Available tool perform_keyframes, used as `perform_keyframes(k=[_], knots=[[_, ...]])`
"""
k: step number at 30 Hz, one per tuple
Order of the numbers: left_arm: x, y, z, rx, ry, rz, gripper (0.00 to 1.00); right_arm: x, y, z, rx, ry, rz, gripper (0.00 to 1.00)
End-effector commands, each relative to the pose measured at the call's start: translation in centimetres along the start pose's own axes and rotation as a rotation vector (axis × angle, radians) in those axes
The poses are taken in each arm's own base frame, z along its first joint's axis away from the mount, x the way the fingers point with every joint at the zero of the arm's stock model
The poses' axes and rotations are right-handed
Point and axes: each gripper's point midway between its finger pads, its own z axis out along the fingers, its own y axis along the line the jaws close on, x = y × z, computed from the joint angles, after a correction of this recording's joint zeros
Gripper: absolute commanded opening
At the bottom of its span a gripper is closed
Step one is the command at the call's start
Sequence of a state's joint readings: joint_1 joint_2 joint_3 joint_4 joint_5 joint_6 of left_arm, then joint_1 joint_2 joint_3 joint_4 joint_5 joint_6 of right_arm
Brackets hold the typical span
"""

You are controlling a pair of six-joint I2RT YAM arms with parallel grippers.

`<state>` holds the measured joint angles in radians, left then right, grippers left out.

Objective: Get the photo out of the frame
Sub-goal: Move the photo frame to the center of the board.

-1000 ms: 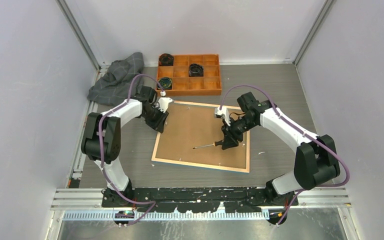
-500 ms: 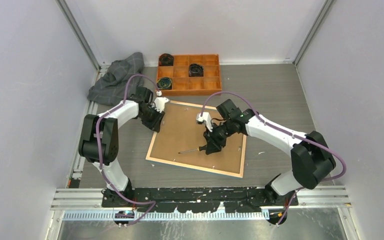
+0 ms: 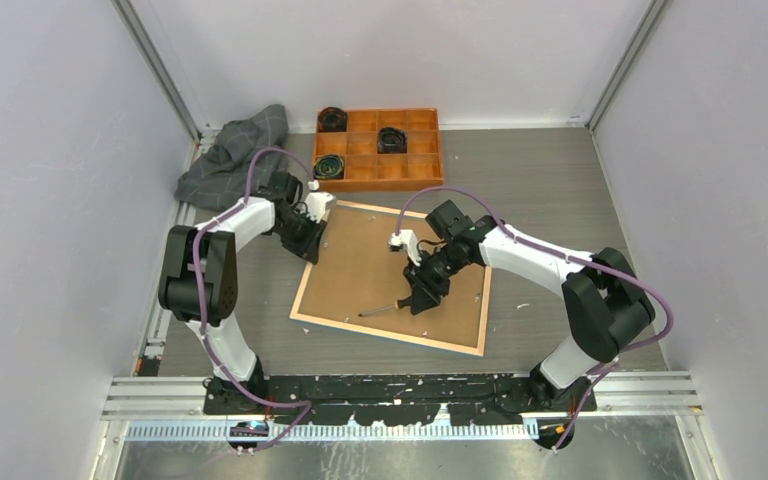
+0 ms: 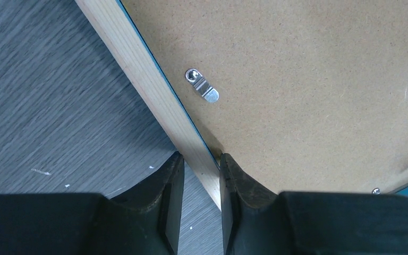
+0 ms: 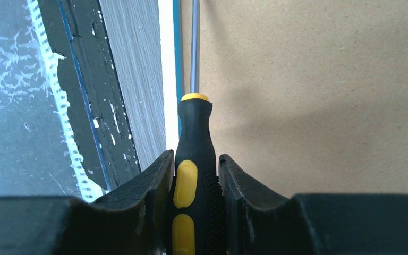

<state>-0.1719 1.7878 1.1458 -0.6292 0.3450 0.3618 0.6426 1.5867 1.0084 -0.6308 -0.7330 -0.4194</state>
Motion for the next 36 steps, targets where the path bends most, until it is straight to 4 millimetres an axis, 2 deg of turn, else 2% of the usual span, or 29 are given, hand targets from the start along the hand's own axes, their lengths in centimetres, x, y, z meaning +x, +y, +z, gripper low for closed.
perform_keyframes(k=[1,6,11,14,21,27,32,36], knots=[[3.5,1.5,1.9,-0.048,0.111,-0.002,0.24,-2.0,0.0,-0.7,0.010,-0.030,-0.054,0.01],[3.4,2.0,1.2,-0.083,0.117,-0.001,0.37,-2.2,-0.3,-2.0,0.068,-0.024,-0.111,0.01],[2.1,1.5,-1.0,-0.082,0.078,0.005,0.57,-3.2,-0.8,-5.1,0.172,-0.086,-0.171,0.00],[1.4,1.4,-2.2,-0.083,0.058,0.018,0.63,-3.7,-0.5,-6.3,0.213,-0.117,-0.209,0.01],[0.6,0.5,-3.9,-0.051,0.053,0.036,0.68,-4.4,1.2,-8.3,0.236,-0.170,-0.270,0.01],[-0.7,0.7,-6.2,-0.102,0.005,0.063,0.70,-4.5,1.3,-9.5,0.222,-0.228,-0.246,0.01],[0.1,1.4,-6.7,-0.177,0.005,0.058,0.73,-5.1,1.2,-10.4,0.185,-0.285,-0.189,0.01],[1.3,2.2,-6.4,-0.228,0.020,0.059,0.75,-5.4,0.2,-11.4,0.264,-0.262,-0.128,0.01]])
